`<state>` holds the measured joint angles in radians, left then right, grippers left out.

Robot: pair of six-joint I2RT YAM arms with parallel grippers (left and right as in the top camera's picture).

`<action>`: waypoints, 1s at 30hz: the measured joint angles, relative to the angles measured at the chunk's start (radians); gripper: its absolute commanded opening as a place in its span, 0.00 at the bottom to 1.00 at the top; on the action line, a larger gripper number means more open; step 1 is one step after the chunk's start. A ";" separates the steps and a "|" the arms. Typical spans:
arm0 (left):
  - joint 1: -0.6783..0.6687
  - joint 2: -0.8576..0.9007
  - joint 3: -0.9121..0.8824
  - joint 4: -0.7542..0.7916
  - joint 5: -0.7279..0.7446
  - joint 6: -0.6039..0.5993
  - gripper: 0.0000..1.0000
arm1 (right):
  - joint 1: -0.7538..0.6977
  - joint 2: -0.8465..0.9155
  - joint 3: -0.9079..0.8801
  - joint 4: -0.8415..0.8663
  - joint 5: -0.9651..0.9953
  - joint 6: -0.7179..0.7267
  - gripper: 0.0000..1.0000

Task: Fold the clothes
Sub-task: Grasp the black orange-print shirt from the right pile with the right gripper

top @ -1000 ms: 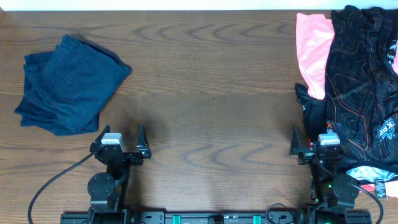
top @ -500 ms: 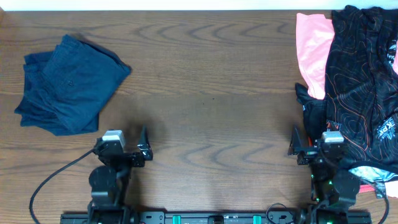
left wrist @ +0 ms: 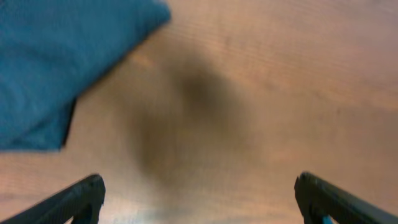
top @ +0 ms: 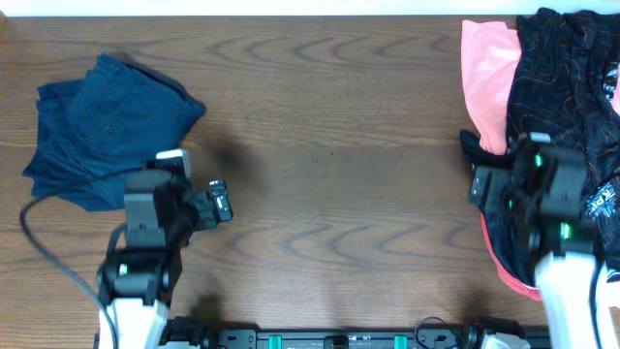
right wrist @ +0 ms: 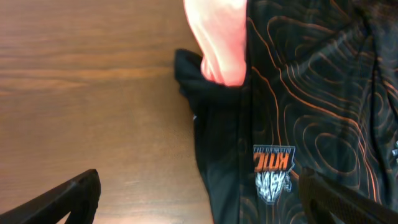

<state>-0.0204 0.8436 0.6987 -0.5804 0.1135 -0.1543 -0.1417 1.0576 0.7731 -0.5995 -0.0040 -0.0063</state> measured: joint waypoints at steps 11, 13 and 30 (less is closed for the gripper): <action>0.000 0.148 0.049 -0.077 0.004 0.000 0.98 | -0.014 0.476 0.092 0.040 0.188 0.060 0.47; 0.000 0.148 0.049 -0.077 0.005 0.000 0.98 | -0.021 0.518 0.092 0.045 0.209 0.075 0.24; 0.000 0.148 0.049 -0.078 0.007 -0.003 0.98 | -0.024 0.367 0.207 -0.055 0.050 0.087 0.01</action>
<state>-0.0204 0.9920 0.7475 -0.6582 0.1207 -0.1574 -0.1661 1.4242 0.9798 -0.6540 0.0456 0.0807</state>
